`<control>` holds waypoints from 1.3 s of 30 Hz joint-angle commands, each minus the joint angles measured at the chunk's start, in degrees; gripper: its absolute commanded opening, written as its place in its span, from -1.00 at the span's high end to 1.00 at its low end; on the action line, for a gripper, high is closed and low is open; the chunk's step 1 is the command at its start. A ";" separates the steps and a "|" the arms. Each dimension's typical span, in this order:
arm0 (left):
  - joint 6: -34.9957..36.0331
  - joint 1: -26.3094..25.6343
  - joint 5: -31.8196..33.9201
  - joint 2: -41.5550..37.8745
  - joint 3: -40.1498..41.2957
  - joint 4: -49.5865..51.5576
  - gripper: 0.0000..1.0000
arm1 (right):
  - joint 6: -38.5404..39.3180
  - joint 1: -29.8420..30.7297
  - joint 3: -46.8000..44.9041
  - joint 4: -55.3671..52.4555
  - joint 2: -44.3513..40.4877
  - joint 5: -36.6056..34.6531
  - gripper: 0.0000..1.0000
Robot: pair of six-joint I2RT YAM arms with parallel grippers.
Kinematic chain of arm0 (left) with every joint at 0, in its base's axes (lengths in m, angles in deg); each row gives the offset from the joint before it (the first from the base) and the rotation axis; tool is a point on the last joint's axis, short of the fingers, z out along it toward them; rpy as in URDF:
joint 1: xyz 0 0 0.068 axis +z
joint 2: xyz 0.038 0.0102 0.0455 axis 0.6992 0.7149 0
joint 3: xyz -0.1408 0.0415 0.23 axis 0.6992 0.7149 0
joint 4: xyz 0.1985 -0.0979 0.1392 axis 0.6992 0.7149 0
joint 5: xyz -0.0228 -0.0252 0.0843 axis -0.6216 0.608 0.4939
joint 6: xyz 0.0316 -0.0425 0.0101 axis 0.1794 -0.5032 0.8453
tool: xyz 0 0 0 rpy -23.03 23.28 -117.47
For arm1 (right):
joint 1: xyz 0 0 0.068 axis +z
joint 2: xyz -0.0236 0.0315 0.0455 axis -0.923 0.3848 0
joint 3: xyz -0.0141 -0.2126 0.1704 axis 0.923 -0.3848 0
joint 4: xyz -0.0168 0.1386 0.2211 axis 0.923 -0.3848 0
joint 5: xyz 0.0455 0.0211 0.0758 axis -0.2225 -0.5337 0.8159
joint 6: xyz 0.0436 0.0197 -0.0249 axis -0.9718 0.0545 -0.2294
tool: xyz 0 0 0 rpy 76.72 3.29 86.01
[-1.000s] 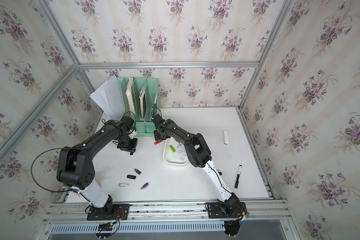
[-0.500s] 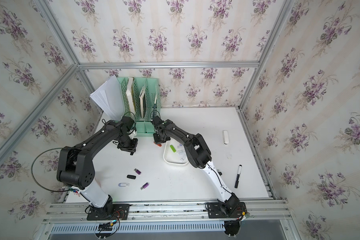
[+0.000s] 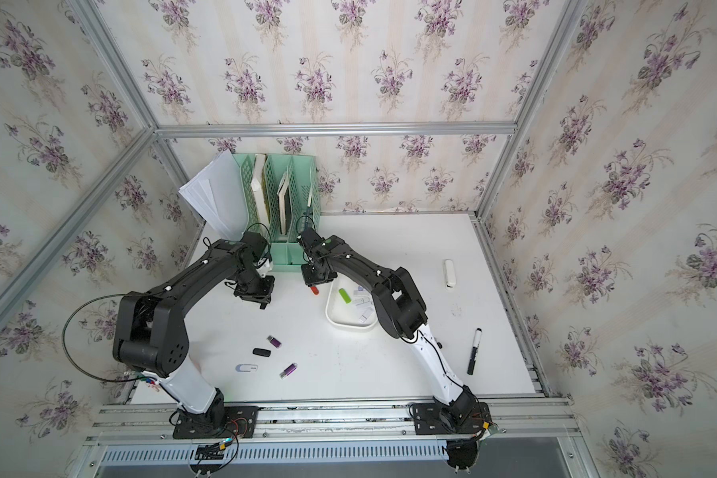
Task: Put the usb flash drive into the storage box
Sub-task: Pick up the USB flash from the center of the board.
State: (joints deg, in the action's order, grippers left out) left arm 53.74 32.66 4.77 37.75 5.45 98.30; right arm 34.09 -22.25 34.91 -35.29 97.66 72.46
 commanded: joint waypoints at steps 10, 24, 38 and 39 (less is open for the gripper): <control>-0.12 -0.03 -0.19 -0.61 0.16 0.39 0.51 | 1.07 0.55 4.09 -1.51 4.39 -1.64 0.10; -0.20 0.00 -0.13 -0.51 -0.01 0.55 0.51 | 1.49 1.04 4.37 -2.06 6.13 -3.74 0.18; -0.20 -0.03 -0.19 -0.61 0.78 0.04 0.52 | 1.29 2.86 4.79 -4.26 8.39 -9.62 0.40; -0.20 -0.03 -0.18 -0.61 0.86 -0.05 0.52 | 1.29 2.88 4.76 -4.25 8.43 -9.69 0.41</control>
State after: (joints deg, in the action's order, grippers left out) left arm 53.74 32.66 4.75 37.53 6.15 98.28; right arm 35.55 -19.43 40.04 -37.00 104.91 64.50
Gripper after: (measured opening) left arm 0.243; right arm 0.297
